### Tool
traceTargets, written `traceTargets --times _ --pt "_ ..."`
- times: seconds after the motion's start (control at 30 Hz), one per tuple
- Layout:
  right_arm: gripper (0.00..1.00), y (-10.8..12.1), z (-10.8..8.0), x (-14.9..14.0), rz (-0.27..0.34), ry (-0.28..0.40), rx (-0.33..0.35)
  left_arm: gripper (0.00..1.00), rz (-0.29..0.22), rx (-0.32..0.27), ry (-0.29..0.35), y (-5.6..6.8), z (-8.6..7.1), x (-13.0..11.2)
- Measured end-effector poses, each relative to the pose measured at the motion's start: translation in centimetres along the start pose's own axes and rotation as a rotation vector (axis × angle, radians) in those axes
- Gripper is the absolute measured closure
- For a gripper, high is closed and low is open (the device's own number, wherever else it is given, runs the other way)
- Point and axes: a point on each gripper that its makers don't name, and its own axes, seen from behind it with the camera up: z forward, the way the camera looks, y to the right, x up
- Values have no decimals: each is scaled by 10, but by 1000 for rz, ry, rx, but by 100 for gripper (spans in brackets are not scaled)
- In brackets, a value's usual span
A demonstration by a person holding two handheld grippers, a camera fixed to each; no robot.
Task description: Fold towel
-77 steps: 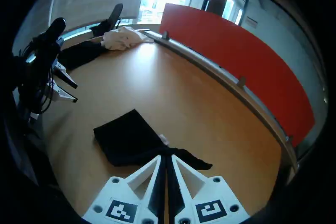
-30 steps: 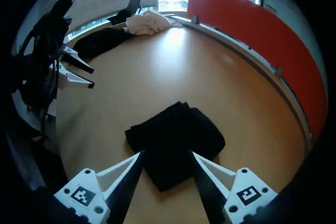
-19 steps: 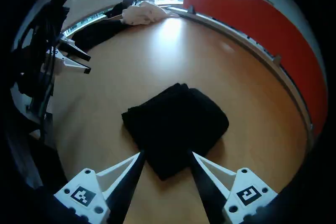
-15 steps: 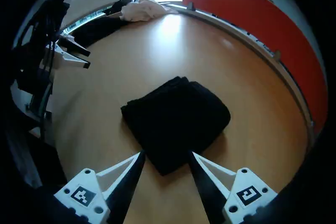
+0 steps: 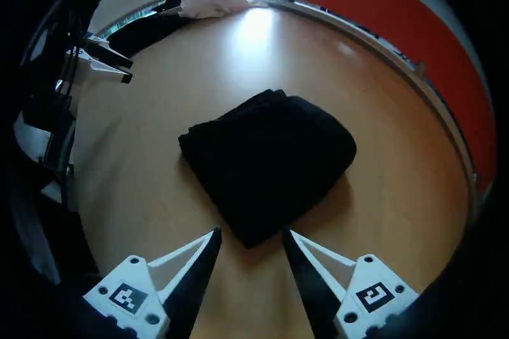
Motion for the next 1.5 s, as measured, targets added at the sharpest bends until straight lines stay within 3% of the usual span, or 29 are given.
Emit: traceTargets --times 0.37,0.63,1.07,1.5 --pt "53 0 6 -8 19 -13 -5 7 1 -1 1 -1 0 0" --pt "60 1 13 -13 21 -18 -10 7 -2 -1 0 0 1 -1" --pt "94 -1 14 -14 37 -12 -5 7 -1 -1 -2 1 2 -2" --pt "96 4 5 -4 35 25 -20 7 1 -1 -1 0 2 -3"
